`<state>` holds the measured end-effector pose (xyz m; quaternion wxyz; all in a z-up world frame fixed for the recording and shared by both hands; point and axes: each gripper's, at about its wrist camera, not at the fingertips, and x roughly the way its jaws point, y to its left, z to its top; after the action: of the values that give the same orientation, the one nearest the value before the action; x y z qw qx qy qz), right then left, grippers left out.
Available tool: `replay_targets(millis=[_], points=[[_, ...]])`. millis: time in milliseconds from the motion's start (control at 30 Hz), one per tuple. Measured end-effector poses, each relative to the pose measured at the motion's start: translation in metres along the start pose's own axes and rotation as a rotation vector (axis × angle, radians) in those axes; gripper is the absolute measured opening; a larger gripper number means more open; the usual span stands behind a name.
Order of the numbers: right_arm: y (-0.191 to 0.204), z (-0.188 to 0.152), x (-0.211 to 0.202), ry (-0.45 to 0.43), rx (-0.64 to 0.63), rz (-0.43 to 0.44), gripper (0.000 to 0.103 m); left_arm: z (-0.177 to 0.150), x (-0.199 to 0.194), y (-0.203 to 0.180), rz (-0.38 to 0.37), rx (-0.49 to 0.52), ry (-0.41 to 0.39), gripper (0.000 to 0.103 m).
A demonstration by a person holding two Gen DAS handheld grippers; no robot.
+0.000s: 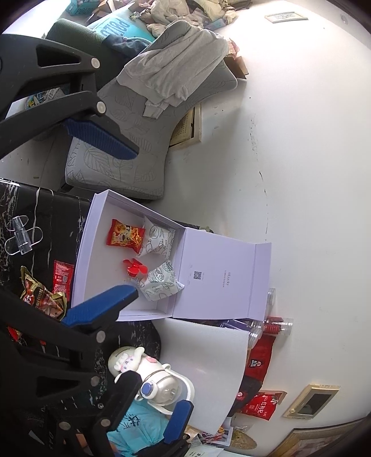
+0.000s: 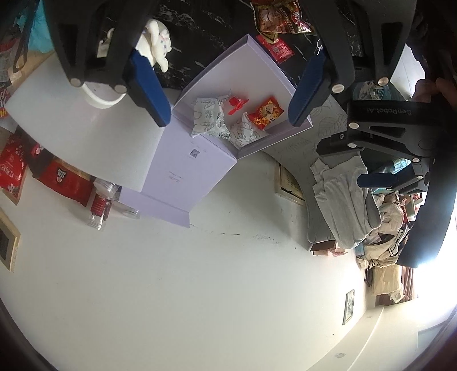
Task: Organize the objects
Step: 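Withdraw both tools from the box back toward the snack pile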
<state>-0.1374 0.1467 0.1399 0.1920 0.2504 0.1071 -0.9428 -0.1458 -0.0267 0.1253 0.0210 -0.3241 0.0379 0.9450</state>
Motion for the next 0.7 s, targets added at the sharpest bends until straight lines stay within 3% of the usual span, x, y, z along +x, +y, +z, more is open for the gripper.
replay_targets(millis=[700], points=[[0.005,-0.050,-0.031,0.038,0.038,-0.011,0.085,-0.047,-0.018,-0.024,-0.011,0.013,0.040,0.089]])
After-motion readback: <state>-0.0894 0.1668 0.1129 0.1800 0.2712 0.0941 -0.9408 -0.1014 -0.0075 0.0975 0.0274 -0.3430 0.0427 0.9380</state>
